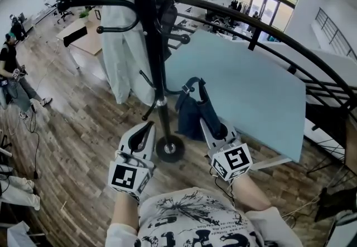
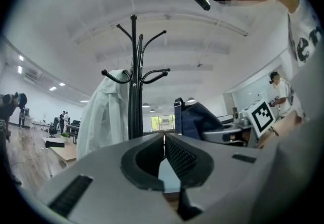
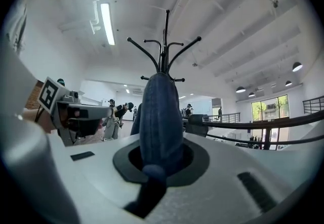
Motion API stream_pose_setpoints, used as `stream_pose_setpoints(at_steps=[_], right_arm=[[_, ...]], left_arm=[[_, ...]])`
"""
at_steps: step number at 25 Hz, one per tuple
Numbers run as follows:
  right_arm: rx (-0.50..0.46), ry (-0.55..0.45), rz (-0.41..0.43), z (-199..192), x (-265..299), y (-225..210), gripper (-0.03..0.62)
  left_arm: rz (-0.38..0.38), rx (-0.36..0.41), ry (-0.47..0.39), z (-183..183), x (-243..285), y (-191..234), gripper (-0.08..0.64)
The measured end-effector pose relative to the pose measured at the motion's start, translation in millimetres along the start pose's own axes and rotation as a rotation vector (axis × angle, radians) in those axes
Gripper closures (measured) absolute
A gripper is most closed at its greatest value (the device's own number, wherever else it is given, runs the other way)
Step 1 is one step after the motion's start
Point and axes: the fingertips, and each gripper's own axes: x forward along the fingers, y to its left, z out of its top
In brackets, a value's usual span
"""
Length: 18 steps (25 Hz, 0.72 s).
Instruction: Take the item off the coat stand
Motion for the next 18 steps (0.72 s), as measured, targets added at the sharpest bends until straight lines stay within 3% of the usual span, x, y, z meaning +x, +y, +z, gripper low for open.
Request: stream_pose_setpoints(at_steps=[18], right_arm=[[-0.024,-0.032,-0.014,14,-1,-6,0.58]], left_arm=[[0.009,0.008,0.003,0,2,6,0.555]])
